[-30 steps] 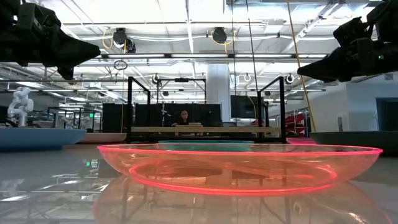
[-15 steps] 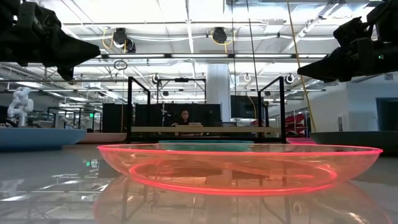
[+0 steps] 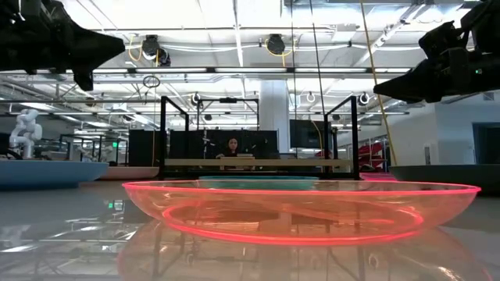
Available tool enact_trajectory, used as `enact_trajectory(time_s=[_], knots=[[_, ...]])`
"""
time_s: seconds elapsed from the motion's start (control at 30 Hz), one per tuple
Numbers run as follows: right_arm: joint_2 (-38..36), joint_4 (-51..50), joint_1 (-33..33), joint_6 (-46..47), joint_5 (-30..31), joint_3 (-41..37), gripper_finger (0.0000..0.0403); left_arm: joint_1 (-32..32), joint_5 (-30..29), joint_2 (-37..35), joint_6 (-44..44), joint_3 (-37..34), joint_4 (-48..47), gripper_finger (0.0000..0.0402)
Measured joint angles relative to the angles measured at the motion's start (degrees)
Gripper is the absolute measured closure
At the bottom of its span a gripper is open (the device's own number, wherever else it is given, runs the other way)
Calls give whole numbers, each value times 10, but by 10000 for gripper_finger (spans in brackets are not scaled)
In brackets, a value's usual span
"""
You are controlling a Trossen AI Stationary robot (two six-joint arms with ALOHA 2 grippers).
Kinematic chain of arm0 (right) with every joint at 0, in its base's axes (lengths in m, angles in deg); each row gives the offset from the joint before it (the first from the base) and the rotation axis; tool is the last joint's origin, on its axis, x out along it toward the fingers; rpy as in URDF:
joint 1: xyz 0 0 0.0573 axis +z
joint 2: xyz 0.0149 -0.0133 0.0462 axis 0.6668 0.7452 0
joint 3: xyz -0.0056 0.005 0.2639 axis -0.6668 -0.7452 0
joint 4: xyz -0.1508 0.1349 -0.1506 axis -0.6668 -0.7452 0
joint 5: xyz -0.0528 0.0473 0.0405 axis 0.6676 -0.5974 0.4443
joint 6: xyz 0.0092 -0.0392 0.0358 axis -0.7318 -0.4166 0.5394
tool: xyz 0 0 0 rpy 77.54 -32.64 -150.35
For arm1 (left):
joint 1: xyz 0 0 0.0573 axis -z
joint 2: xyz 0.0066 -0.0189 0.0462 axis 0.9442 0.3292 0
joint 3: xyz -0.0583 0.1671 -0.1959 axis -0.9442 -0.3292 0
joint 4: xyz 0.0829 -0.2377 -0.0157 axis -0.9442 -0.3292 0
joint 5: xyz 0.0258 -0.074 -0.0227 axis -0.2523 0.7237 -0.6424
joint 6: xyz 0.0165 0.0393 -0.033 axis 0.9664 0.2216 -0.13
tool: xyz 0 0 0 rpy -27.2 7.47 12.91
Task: Place and stack plates onto a shelf
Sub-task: Put the light orange plate on the shelf
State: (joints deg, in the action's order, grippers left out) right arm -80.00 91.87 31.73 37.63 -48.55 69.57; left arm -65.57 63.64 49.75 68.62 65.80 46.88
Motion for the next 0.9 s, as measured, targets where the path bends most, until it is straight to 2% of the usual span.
enact_trajectory(time_s=[0.07,0.17,0.4,0.47,0.6,0.8,0.9], knots=[[0,0,0,0,0,0,319,-1,-3,0,23,6,-13,339],[0,0,0,0,0,0,319,-11,-17,1,46,42,-83,339],[0,0,0,0,0,0,319,-37,-158,74,41,166,-318,339],[0,0,0,0,0,0,319,-49,-195,110,13,179,-333,339],[0,0,0,0,0,0,319,-80,-221,184,0,190,-316,339],[0,0,0,0,0,0,319,-133,-220,306,-10,190,-308,338],[0,0,0,0,0,0,319,-159,-195,346,-15,189,-315,338]])
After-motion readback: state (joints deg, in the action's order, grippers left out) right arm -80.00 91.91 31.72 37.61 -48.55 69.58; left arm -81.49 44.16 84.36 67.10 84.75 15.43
